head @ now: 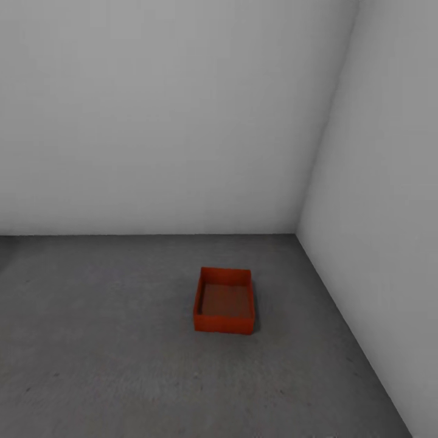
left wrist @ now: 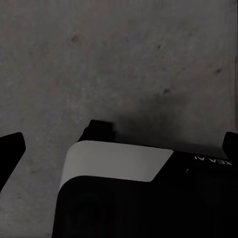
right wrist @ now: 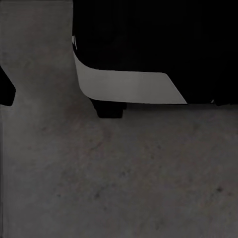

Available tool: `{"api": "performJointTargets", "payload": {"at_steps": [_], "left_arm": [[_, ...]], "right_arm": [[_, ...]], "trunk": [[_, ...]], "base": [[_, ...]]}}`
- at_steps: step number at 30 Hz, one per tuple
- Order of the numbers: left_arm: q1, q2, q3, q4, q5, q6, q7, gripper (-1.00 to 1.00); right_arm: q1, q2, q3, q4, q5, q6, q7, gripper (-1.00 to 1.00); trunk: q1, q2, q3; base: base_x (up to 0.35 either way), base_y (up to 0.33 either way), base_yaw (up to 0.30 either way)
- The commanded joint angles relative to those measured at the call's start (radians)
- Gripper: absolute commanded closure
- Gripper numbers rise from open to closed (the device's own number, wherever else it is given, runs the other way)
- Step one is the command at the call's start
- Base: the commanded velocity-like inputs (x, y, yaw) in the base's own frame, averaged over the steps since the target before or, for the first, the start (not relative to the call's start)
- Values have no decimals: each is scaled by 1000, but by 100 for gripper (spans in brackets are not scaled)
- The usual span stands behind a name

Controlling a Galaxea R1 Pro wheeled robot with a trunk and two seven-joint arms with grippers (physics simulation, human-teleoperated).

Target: Move the two storage containers from the living room to the garage. In the garage, place one container on the floor and stack the other container on top of it (either order is fine).

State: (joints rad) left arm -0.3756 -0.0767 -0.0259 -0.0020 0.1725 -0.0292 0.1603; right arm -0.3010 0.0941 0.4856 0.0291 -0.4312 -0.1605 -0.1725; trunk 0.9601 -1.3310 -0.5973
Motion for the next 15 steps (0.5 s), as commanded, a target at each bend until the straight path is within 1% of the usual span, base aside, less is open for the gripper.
{"api": "performJointTargets", "payload": {"at_steps": [1,15], "left_arm": [[-1,0,-3,0,9,-3,2,-100],[0,-3,-3,0,9,-3,2,-100]], "right_arm": [[-1,1,8,3,-9,-5,-1,-100],[-1,2,8,3,-9,-5,-1,-100]], "trunk": [[-4,7,2],[-58,105,46]], "base": [[0,0,-244],[0,0,-245]]}}
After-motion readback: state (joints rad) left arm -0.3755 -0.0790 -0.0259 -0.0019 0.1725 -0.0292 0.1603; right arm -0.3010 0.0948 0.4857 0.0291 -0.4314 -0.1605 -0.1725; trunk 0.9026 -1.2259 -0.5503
